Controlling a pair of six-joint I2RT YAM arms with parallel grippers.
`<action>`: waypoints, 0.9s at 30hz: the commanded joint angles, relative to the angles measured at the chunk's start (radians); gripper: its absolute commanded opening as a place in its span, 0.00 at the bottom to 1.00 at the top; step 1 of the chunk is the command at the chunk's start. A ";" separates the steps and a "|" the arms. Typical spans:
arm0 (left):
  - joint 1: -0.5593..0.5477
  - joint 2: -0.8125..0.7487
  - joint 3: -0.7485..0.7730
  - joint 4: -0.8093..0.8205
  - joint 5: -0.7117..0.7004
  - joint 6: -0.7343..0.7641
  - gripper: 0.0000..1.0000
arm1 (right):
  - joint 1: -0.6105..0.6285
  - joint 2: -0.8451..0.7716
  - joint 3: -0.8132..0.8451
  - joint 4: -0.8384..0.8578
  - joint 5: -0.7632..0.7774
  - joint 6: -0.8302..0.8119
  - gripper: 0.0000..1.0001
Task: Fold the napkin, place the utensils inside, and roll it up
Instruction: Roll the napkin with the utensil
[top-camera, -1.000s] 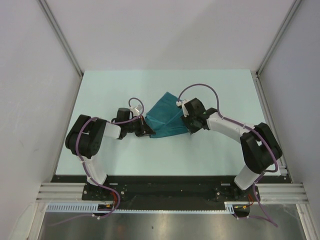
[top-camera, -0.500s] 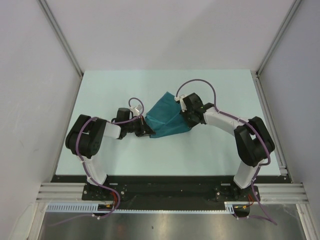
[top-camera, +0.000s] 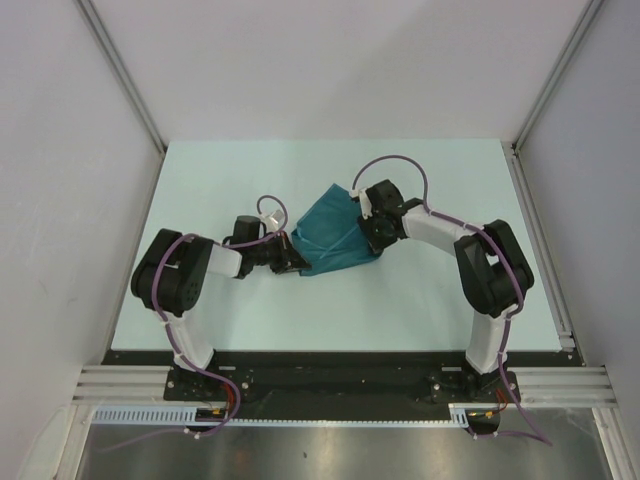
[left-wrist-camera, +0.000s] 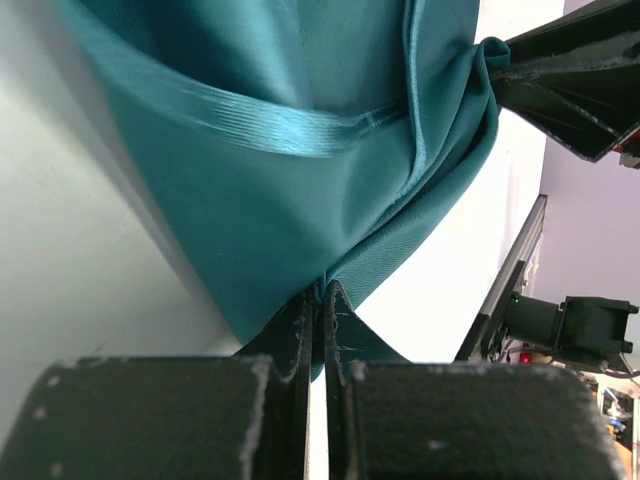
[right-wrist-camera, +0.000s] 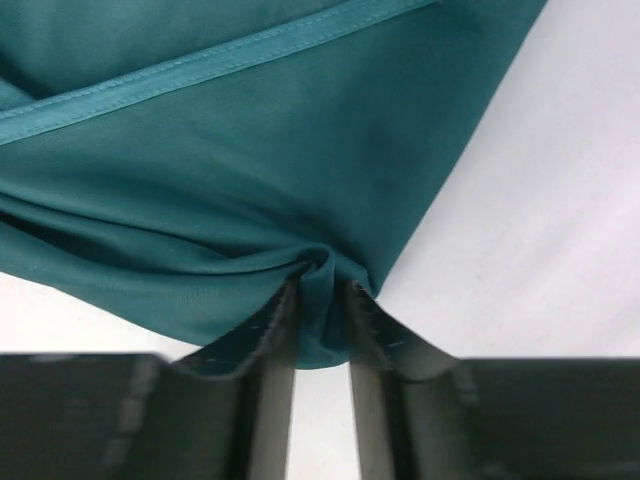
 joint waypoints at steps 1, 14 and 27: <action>0.010 0.032 0.002 -0.032 -0.057 0.011 0.00 | -0.020 0.004 0.013 -0.034 0.022 0.009 0.34; 0.010 0.010 0.004 -0.029 -0.050 -0.005 0.00 | -0.046 -0.104 -0.004 -0.047 -0.013 0.061 0.61; 0.010 0.003 0.004 -0.032 -0.053 -0.006 0.00 | -0.116 -0.092 -0.062 -0.027 -0.180 0.090 0.60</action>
